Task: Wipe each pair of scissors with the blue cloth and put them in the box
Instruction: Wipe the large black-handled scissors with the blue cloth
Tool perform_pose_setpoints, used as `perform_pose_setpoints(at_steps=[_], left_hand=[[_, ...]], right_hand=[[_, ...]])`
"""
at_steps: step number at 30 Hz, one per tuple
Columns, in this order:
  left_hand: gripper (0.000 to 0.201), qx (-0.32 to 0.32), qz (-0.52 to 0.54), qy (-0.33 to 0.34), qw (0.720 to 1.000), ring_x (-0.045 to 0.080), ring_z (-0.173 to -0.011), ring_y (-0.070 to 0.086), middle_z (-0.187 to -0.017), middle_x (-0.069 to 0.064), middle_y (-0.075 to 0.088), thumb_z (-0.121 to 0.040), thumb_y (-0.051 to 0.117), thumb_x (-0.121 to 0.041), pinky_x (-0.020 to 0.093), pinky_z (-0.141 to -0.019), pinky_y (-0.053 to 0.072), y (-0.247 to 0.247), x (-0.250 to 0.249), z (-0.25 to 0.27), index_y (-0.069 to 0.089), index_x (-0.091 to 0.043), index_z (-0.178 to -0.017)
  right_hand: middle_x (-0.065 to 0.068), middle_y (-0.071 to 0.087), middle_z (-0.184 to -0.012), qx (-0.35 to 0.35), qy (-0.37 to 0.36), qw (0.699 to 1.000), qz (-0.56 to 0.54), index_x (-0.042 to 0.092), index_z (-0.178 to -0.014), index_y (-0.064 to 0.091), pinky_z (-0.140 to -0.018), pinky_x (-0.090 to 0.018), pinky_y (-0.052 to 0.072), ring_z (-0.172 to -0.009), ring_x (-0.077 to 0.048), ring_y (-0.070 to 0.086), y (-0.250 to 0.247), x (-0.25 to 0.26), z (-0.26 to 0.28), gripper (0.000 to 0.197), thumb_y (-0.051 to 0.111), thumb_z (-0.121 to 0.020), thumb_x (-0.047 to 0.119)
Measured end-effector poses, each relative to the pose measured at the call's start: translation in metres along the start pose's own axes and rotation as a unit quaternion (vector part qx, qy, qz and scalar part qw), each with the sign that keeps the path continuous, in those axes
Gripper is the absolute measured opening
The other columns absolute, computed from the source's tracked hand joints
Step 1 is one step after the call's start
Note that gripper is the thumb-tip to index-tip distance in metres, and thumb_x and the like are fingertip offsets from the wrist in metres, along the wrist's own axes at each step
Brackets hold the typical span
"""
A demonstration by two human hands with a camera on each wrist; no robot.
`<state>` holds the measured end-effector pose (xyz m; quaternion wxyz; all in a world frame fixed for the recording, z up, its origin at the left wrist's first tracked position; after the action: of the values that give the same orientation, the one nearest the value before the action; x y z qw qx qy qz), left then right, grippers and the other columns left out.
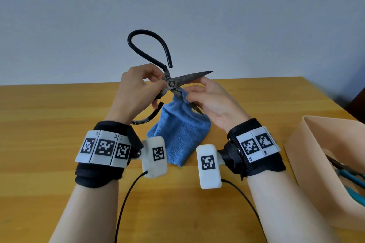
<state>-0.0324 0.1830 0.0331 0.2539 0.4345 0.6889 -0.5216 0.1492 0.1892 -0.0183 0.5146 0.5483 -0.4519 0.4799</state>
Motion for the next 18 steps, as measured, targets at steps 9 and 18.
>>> perform_pose_setpoints(at_steps=[9, 18], left_hand=[[0.009, 0.008, 0.005, -0.003, 1.000, 0.021, -0.044, 0.061, -0.080, -0.001, 0.067, -0.085, 0.064, -0.010, 0.020, -0.045, 0.041, -0.0022, 0.0025, -0.0014, 0.063, -0.017, -0.080], [0.006, 0.002, 0.007, -0.004, 1.000, 0.022, -0.044, 0.060, -0.075, -0.005, 0.065, -0.085, 0.066, -0.011, 0.026, -0.047, 0.043, -0.0053, 0.0043, -0.0023, 0.065, -0.016, -0.081]], right_hand=[[-0.008, 0.068, -0.080, -0.011, -0.008, 1.000, 0.010, -0.006, -0.120, 0.055, -0.078, -0.030, 0.049, -0.085, -0.023, 0.061, -0.0044, 0.0045, 0.0021, 0.042, 0.061, -0.079, -0.017], [-0.007, 0.074, -0.085, -0.004, -0.026, 1.000, 0.008, 0.003, -0.117, 0.061, -0.088, -0.033, 0.055, -0.088, -0.022, 0.069, -0.0048, 0.0075, 0.0060, 0.039, 0.073, -0.081, -0.005]])
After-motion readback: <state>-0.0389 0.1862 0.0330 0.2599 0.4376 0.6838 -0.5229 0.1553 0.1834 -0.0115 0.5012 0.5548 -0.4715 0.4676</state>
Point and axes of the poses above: each hand's wrist, its own z-axis away from the middle knuckle, its own y-axis out of the palm, x = y × z, the point moved 1 cm from there along -z, towards the middle knuckle
